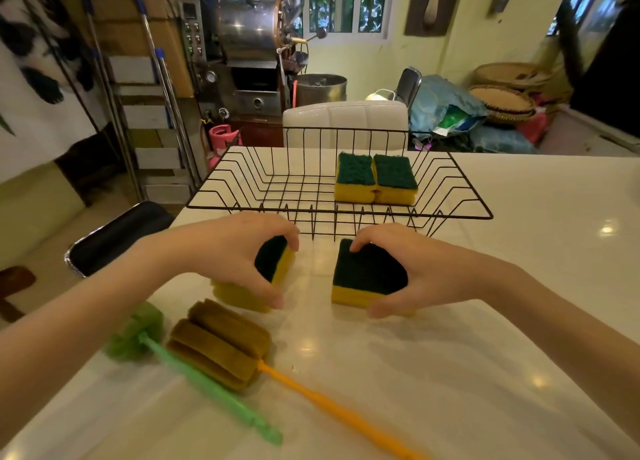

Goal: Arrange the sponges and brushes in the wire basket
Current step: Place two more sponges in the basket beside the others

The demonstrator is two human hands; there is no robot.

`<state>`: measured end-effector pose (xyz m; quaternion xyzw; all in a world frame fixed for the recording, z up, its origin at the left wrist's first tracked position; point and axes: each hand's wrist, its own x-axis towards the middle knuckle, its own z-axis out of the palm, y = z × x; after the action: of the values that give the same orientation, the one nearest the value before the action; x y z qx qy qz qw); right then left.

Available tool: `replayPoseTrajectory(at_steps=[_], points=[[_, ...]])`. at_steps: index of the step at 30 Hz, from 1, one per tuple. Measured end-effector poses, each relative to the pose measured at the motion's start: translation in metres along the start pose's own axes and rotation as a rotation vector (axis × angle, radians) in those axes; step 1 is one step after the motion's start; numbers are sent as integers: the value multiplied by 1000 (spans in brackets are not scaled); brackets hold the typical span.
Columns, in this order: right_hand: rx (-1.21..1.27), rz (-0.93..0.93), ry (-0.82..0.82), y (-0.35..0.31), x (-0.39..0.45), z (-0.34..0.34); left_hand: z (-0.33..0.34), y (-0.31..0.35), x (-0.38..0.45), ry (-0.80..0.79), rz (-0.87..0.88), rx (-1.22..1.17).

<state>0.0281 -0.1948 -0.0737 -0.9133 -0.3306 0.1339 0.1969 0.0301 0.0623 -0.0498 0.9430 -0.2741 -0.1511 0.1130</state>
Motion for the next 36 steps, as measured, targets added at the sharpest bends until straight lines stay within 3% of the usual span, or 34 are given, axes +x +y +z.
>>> replayPoseTrajectory(at_steps=[16,21,28,36], points=[[-64,19,-27,1,9,-9,2,-20,3,-12,-33,31],[90,-30,35,-7,6,-27,-17,-15,-10,-20,18,-134],[366,-80,186,-18,8,-63,-52,-3,-29,155,132,-359],[686,-62,446,-12,50,-86,-90,-15,-3,378,151,-384]])
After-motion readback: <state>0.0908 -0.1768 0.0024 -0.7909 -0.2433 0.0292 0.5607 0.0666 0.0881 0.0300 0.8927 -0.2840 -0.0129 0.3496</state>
